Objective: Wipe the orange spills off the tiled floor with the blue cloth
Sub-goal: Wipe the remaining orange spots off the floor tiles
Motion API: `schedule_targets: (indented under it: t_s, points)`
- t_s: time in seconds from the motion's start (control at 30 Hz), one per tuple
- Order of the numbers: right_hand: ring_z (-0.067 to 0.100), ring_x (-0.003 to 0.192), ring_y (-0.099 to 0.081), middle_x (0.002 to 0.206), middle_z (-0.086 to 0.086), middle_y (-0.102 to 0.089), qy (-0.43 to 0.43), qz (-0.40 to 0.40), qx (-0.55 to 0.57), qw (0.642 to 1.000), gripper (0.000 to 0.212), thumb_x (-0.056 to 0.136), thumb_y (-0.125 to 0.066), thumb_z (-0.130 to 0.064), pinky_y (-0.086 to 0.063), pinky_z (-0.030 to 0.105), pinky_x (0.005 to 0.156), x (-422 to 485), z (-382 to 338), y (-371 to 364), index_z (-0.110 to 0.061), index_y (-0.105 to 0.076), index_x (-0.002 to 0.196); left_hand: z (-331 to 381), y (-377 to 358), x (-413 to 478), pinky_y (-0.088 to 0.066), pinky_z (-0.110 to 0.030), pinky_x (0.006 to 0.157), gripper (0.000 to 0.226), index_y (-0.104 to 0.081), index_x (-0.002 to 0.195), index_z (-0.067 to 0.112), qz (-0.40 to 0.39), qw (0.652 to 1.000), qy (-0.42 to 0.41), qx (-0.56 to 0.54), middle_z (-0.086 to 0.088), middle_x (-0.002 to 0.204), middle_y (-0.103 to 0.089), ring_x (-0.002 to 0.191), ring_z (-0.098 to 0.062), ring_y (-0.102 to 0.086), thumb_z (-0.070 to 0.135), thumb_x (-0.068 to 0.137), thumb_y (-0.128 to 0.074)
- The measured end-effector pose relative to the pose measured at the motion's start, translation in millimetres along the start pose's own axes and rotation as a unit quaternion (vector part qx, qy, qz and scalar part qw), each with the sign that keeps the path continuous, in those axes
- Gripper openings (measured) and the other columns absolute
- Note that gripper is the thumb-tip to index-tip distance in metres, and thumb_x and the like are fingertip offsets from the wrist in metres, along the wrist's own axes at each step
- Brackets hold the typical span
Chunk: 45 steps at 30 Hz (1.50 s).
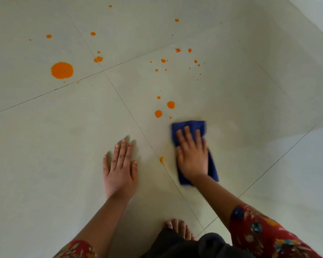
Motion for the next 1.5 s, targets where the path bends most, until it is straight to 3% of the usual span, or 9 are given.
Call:
schedule_targets:
  t_s: [0.13, 0.2, 0.37, 0.57, 0.77, 0.93, 1.13, 1.37, 1.5]
  points:
    - [0.025, 0.151, 0.003, 0.163, -0.012, -0.006, 0.43, -0.118, -0.068, 0.892, 0.055, 0.103, -0.029, -0.042, 0.001, 0.049, 0.12, -52, 5, -1, -0.038, -0.011, 0.154, -2, -1, 0, 0.002, -0.037, 0.12, 0.057, -0.013, 0.154, 0.026, 0.001, 1.0, 0.002, -0.008, 0.008, 0.162, -0.01, 0.148, -0.008, -0.003, 0.033, 0.098, -0.02]
    - [0.024, 0.151, 0.0, 0.163, -0.013, -0.009, 0.424, -0.097, -0.07, 0.898, 0.054, 0.102, -0.03, -0.042, -0.003, 0.05, 0.12, -34, 18, 1, -0.038, -0.015, 0.154, -1, 0, 1, 0.0, -0.038, 0.12, 0.056, -0.015, 0.154, 0.026, 0.005, 1.0, 0.005, -0.017, 0.008, 0.161, -0.011, 0.148, -0.008, -0.005, 0.031, 0.098, -0.02]
    - [0.028, 0.151, -0.005, 0.162, -0.009, -0.012, 0.075, -0.016, 0.001, 0.997, 0.056, 0.098, -0.026, -0.044, -0.018, 0.056, 0.116, 30, -14, 5, -0.036, -0.018, 0.154, 1, 4, 2, -0.005, -0.041, 0.119, 0.055, -0.025, 0.151, 0.024, 0.002, 1.0, 0.001, -0.016, 0.004, 0.16, -0.018, 0.148, -0.014, -0.012, 0.029, 0.096, -0.021]
    - [0.023, 0.151, 0.002, 0.162, -0.014, -0.01, 0.475, -0.124, -0.076, 0.868, 0.054, 0.102, -0.029, -0.043, -0.001, 0.051, 0.12, -36, 10, 3, -0.04, -0.013, 0.154, 0, 9, 7, -0.012, -0.04, 0.115, 0.054, -0.037, 0.145, 0.023, 0.002, 1.0, 0.004, -0.024, 0.003, 0.156, -0.03, 0.144, -0.015, -0.022, 0.028, 0.092, -0.027]
    - [0.026, 0.151, -0.005, 0.162, -0.011, -0.013, 0.09, -0.007, -0.003, 0.996, 0.056, 0.098, -0.026, -0.045, -0.017, 0.055, 0.117, 37, 1, 9, -0.038, -0.018, 0.153, 3, 14, 16, -0.014, -0.044, 0.111, 0.04, -0.055, 0.127, 0.025, 0.055, 0.996, 0.042, -0.059, 0.004, 0.138, -0.048, 0.127, -0.02, -0.043, 0.028, 0.091, -0.038]
    - [0.022, 0.151, 0.002, 0.163, -0.014, -0.006, 0.336, -0.078, -0.059, 0.937, 0.054, 0.102, -0.028, -0.045, 0.001, 0.046, 0.121, 6, -7, 3, -0.04, -0.012, 0.154, 0, 23, 39, -0.016, -0.045, 0.11, 0.027, -0.063, 0.106, 0.027, 0.09, 0.992, 0.055, -0.074, 0.008, 0.125, -0.054, 0.116, -0.019, -0.05, 0.027, 0.087, -0.044]
    - [0.029, 0.151, 0.001, 0.163, -0.014, -0.007, 0.028, -0.003, -0.012, 1.0, 0.059, 0.095, -0.015, -0.051, -0.009, 0.057, 0.118, 113, 8, 17, -0.042, -0.012, 0.153, -2, 32, 87, -0.015, -0.046, 0.111, 0.029, -0.06, 0.112, 0.026, 0.105, 0.989, 0.055, -0.089, 0.006, 0.133, -0.05, 0.124, -0.02, -0.045, 0.027, 0.088, -0.044]
    - [0.029, 0.151, -0.003, 0.162, -0.016, -0.011, 0.255, -0.033, -0.02, 0.966, 0.052, 0.1, -0.03, -0.045, -0.003, 0.049, 0.12, 65, -33, 6, -0.047, -0.016, 0.151, -8, 31, 152, 0.002, -0.044, 0.117, 0.048, -0.032, 0.148, 0.028, 0.053, 0.997, 0.024, -0.043, 0.008, 0.16, -0.018, 0.148, -0.013, -0.01, 0.031, 0.1, -0.035]
    - [0.031, 0.15, -0.011, 0.161, -0.011, -0.019, 0.081, 0.02, -0.017, 0.996, 0.054, 0.096, -0.022, -0.047, -0.017, 0.053, 0.117, 136, 7, 20, -0.042, -0.024, 0.15, -13, 19, 154, 0.007, -0.042, 0.119, 0.054, -0.012, 0.154, 0.029, 0.034, 0.999, 0.025, -0.008, 0.01, 0.162, -0.005, 0.148, -0.008, 0.003, 0.036, 0.102, -0.022]
Point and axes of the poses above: each hand's wrist, its own x-axis towards the middle knuckle, its own y-axis out of the back of the hand, z = x × y, the point moved 2 cm from there along x, towards the middle knuckle
